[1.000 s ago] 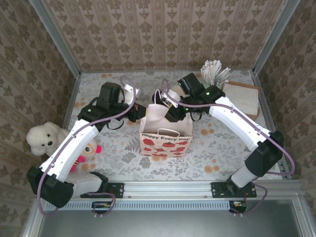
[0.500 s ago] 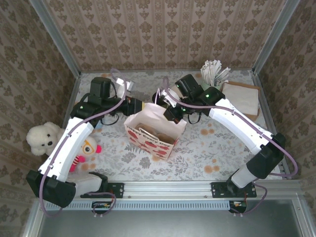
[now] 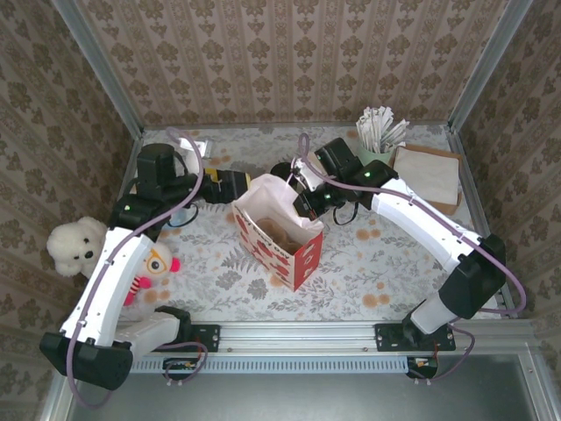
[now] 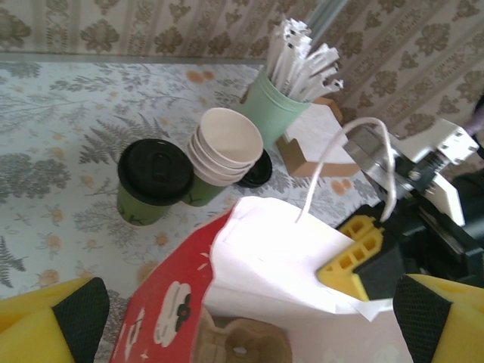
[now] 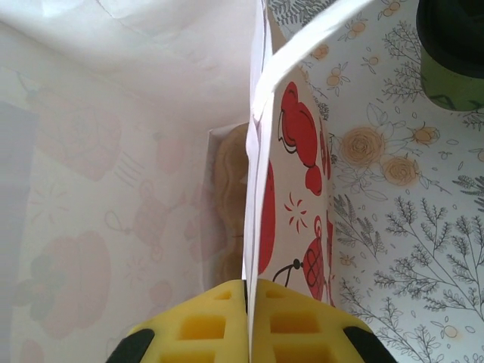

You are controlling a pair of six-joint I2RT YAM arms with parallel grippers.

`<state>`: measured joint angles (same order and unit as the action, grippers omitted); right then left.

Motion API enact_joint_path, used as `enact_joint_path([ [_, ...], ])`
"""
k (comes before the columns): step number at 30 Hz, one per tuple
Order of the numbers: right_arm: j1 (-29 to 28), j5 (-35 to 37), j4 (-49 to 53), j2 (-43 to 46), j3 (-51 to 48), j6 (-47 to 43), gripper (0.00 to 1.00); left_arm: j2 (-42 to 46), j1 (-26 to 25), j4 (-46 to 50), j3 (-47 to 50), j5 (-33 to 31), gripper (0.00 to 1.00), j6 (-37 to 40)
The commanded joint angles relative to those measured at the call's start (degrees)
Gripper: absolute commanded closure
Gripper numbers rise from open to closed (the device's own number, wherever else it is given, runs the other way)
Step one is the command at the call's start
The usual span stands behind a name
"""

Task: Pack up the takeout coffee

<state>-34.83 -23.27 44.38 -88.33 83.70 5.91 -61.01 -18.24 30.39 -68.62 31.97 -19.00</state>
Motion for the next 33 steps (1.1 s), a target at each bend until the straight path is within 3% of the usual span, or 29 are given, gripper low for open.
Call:
enact_joint_path([
  [1,-0.57,-0.70,1.23,1.87,1.27,1.63,0.99,1.00,0.97,-0.38,-0.31,-3.85,0.00,-2.01],
  [6,-1.72,5.26,3.07,0.20,1.39,2.91,0.99,1.79,2.36,-0.55,0.57,-8.30,0.00,-4.37],
  [13,-5.40,12.50,0.48,0.45,2.72,8.50,0.98,0.97,5.47,-0.13,1.86,-9.55,0.00,-10.11],
  [18,-6.80,14.30,-5.59,3.91,0.35,12.46,1.00,0.94,5.91,1.02,1.43,-11.60,0.00,-10.77],
  [22,-7.95,20.72,-12.01,7.74,-5.07,13.04,1.00,2.06,6.11,0.98,1.27,-12.69,0.00,-9.97],
  [25,-7.94,9.01,-16.53,8.22,-6.89,11.55,1.00,3.12,6.19,0.89,1.78,-12.93,0.00,-9.04],
  [28,-7.74,14.53,-12.34,6.84,-5.79,12.28,1.00,3.43,6.20,0.81,2.15,-12.01,0.00,-8.68],
  [31,-6.26,8.15,-13.27,5.79,-6.77,12.61,1.00,3.53,6.20,1.11,1.94,-11.74,0.00,-8.86],
  [33,-6.43,10.35,-14.06,5.47,-6.92,13.82,1.00,3.39,6.24,2.18,1.06,-12.86,0.00,-8.92],
])
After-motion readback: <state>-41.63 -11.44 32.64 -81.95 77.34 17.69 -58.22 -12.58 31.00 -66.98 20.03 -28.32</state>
